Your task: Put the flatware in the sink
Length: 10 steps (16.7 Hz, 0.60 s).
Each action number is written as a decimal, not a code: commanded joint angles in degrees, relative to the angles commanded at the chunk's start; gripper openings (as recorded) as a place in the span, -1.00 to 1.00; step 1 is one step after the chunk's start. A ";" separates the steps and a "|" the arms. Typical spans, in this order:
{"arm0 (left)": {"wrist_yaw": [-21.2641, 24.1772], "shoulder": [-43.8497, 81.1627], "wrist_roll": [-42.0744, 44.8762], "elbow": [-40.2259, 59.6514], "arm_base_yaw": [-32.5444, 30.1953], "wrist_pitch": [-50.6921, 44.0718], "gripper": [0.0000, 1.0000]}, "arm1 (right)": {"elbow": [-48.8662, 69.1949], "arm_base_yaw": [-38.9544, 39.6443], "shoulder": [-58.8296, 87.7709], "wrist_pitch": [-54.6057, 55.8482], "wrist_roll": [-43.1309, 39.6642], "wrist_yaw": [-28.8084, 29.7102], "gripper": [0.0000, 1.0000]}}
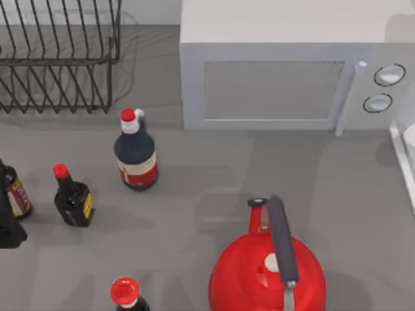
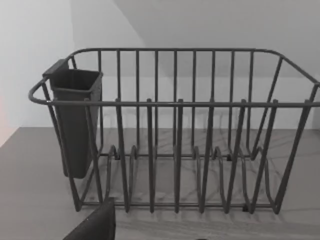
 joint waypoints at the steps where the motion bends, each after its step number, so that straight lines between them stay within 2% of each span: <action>1: 0.00 0.00 0.00 0.00 0.00 0.00 1.00 | -0.33 -0.01 -0.13 0.30 0.02 0.00 -1.00; 4: 0.00 0.00 0.00 0.00 0.00 0.00 1.00 | -0.33 -0.01 -0.13 0.30 0.02 0.00 -1.00; 10: 0.00 0.00 0.00 0.00 0.00 0.00 1.00 | -0.33 -0.01 -0.13 0.30 0.02 0.00 -0.10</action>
